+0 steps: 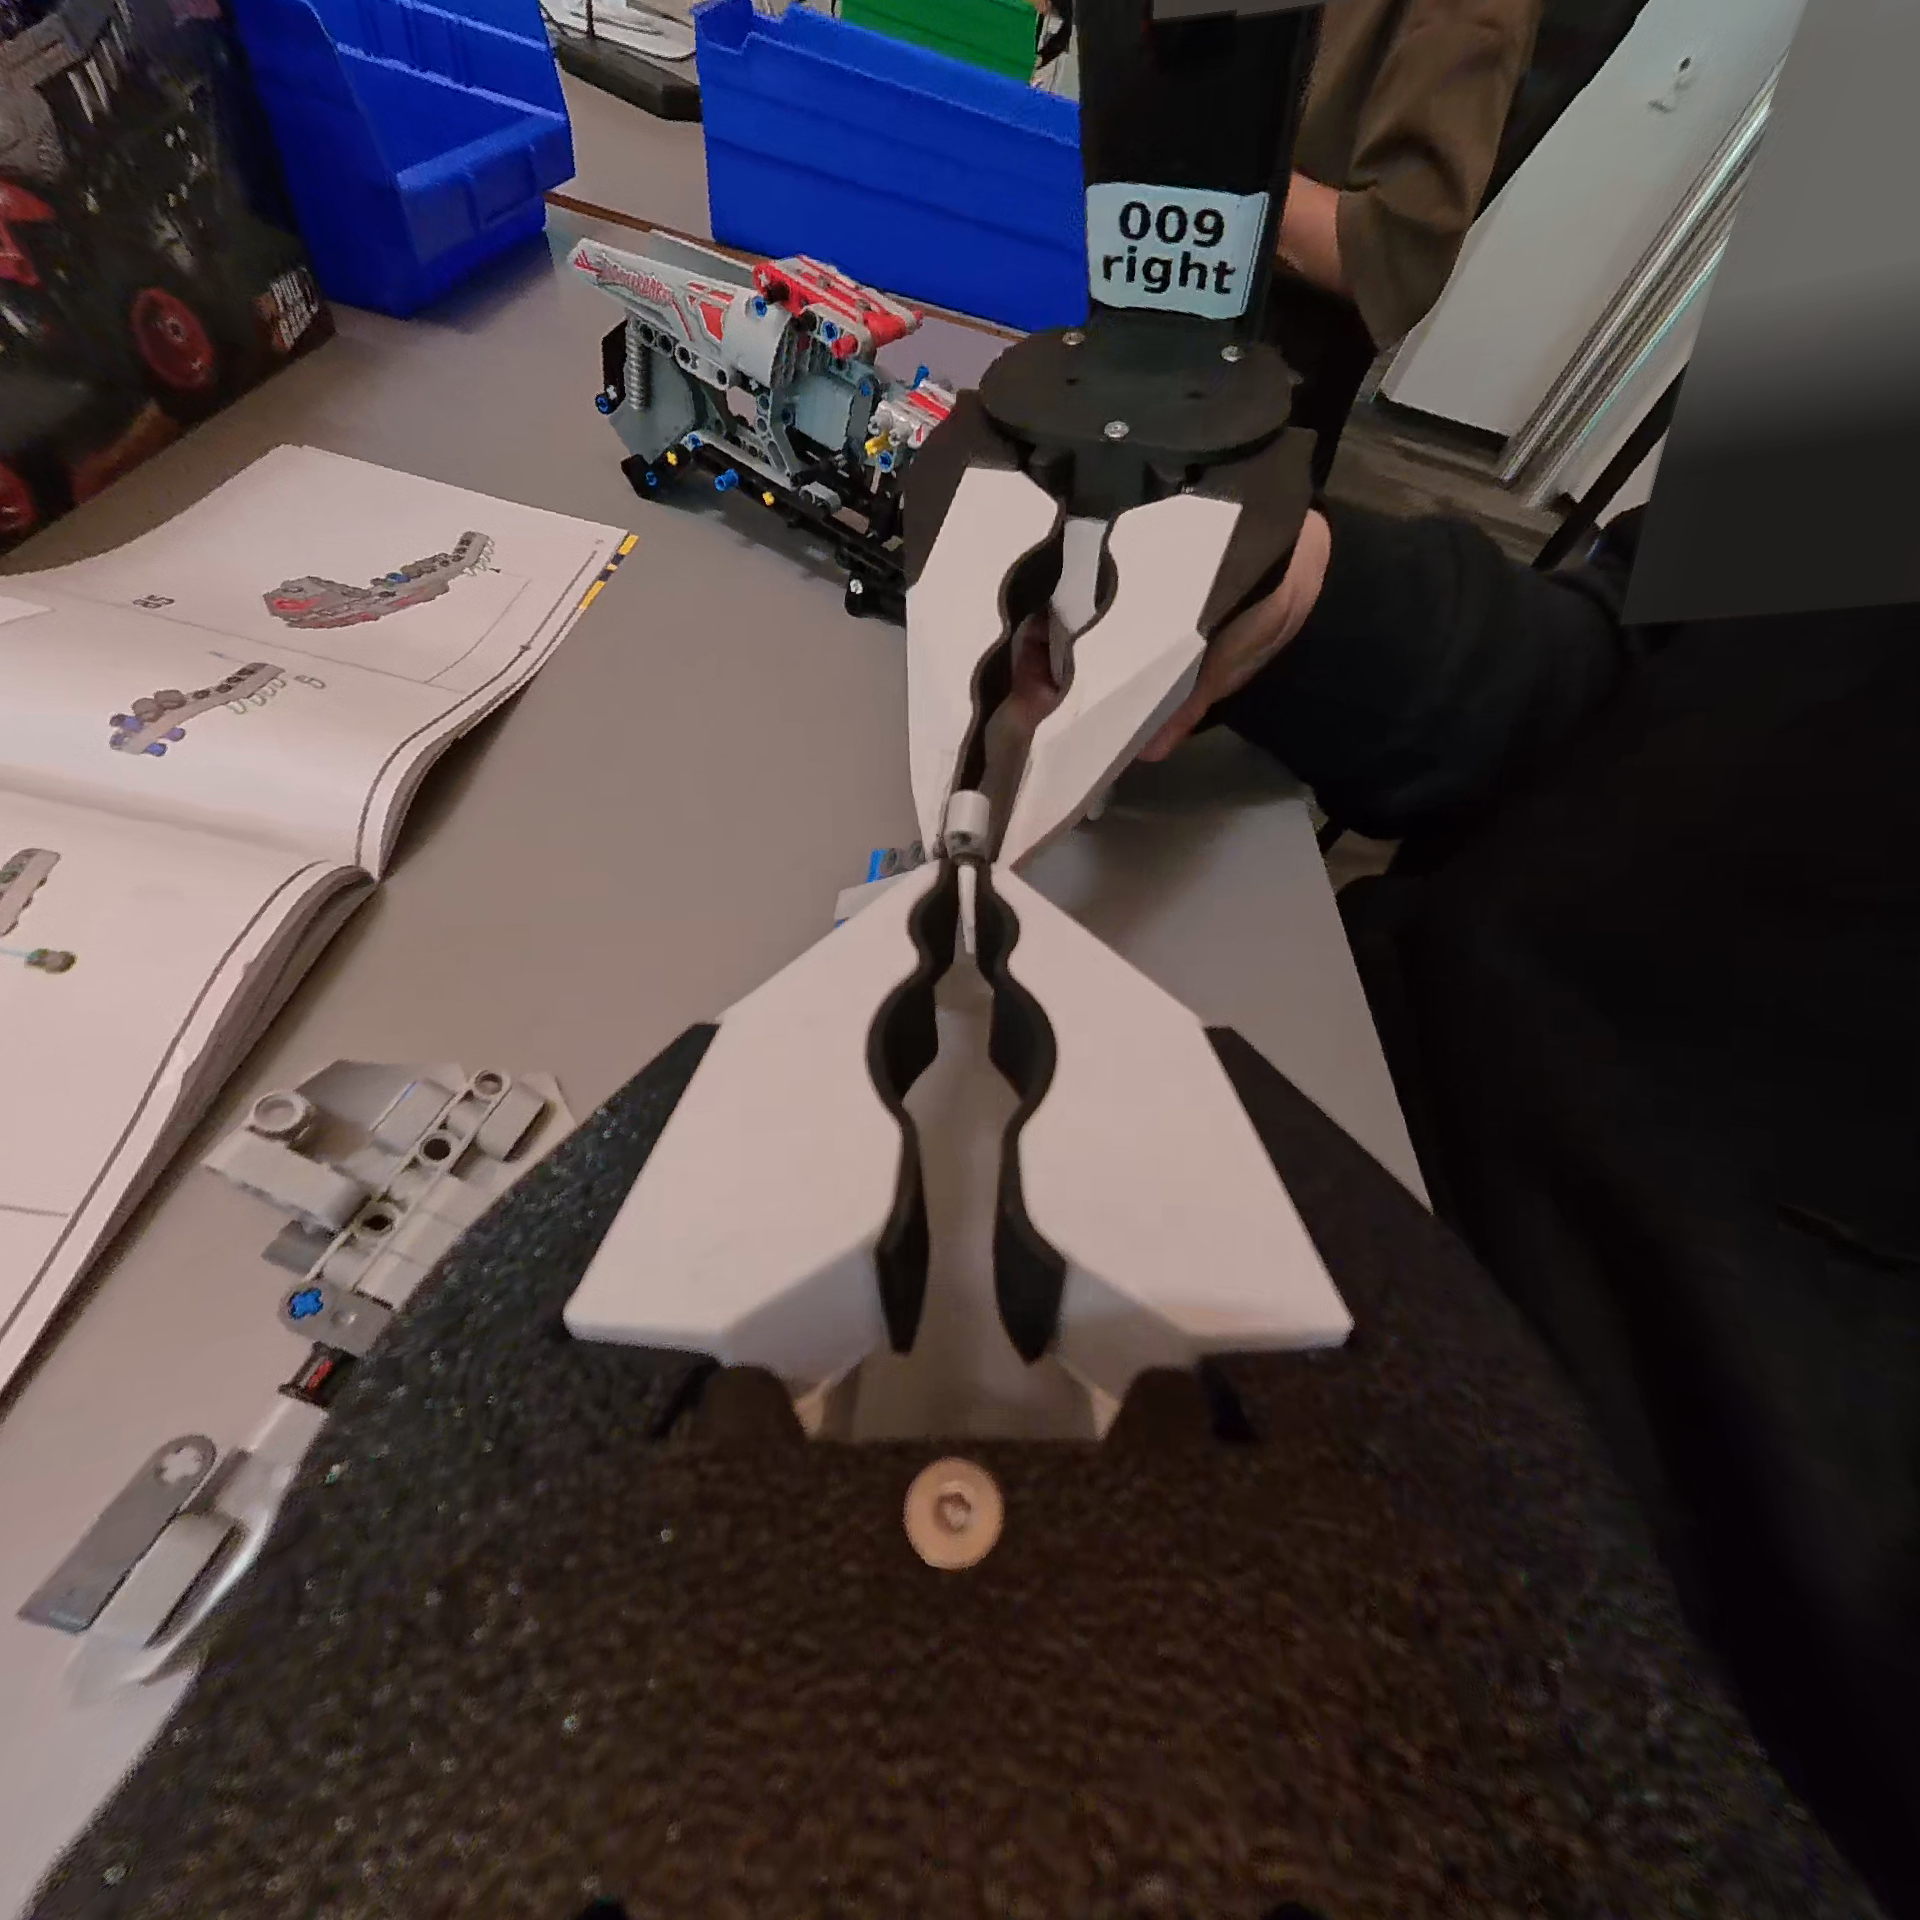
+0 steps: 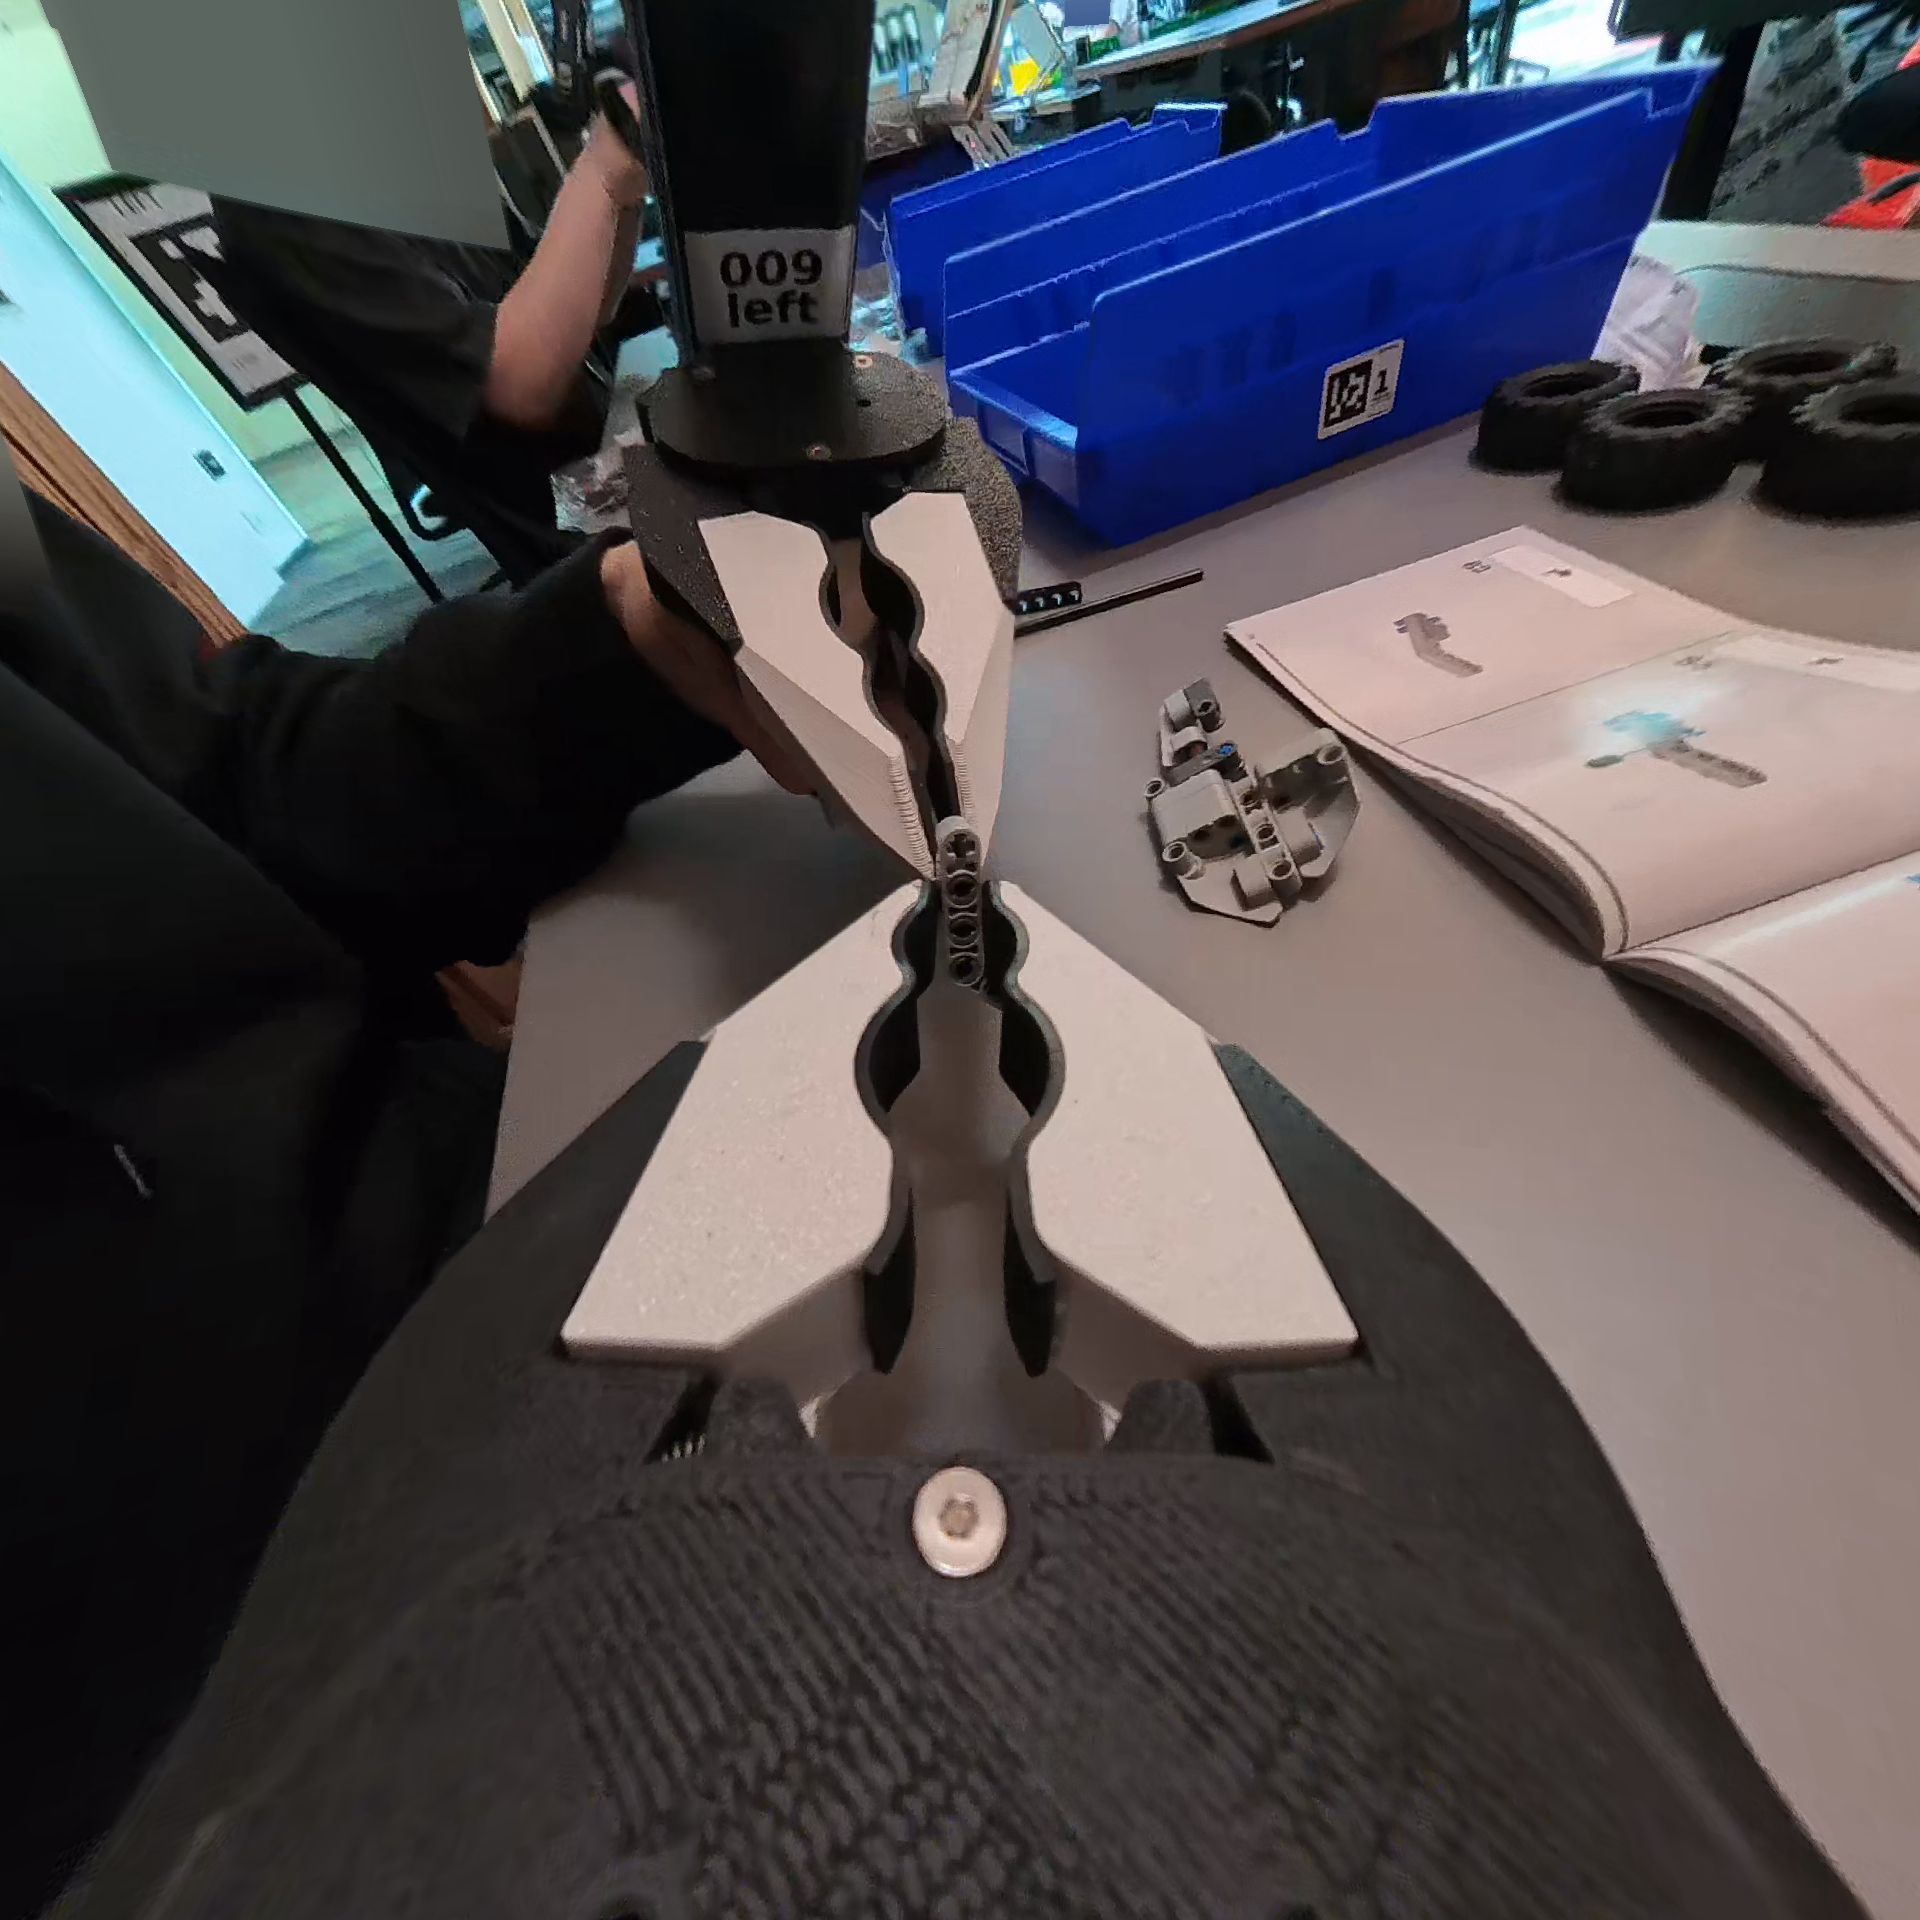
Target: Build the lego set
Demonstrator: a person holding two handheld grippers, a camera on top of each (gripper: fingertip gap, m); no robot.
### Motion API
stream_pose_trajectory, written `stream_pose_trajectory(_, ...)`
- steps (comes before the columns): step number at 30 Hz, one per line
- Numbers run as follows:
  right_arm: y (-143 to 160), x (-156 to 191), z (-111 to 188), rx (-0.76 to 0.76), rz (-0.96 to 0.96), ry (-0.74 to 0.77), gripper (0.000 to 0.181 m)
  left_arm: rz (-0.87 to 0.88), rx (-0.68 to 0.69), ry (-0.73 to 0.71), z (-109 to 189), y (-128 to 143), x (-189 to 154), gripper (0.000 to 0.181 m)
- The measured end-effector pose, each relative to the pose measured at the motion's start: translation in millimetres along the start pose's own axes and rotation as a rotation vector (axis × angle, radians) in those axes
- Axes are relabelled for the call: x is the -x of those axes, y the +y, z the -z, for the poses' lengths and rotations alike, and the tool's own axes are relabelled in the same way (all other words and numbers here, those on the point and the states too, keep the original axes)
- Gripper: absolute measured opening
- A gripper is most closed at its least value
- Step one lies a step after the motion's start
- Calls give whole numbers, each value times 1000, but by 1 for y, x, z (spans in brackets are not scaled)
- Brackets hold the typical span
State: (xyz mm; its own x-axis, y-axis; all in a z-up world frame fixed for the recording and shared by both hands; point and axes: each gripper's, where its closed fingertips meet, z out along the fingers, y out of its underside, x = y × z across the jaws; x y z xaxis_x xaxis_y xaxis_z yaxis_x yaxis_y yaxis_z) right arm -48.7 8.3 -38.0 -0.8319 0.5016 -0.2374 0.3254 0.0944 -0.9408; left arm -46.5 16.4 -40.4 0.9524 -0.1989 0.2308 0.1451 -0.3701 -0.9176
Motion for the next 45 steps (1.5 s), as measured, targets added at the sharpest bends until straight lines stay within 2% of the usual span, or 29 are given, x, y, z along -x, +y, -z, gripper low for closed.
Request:
stream_pose_trajectory(6,-3,2,2,18,117,19,6,-66,13,-49,0,-2,-1,0)
stream_pose_trajectory(10,-8,3,3,-14,86,13,6,-83,-5,-57,2,-3,-2,0)
stream_pose_trajectory(17,6,10,-2,57,29,-68,6,-199,43,-65,3,9,-10,0)
stream_pose_trajectory(21,1,17,0,45,26,-104,6,-161,-7,-24,6,6,-13,0)
stream_pose_trajectory(26,5,16,-1,71,3,-105,6,-171,5,-42,4,8,-13,0)
stream_pose_trajectory(29,0,17,0,32,-28,-127,6,-187,13,-69,7,4,-13,0)
stream_pose_trajectory(33,2,14,1,66,2,-96,6,-139,-18,-58,4,5,-12,0)
stream_pose_trajectory(37,0,16,0,38,-24,-118,6,-167,18,-71,6,6,-13,0)
stream_pose_trajectory(41,4,15,1,78,-4,-111,6,-134,-15,-63,2,6,-13,0)
stream_pose_trajectory(45,-1,16,0,26,-62,-136,6,-169,8,-80,6,3,-13,0)
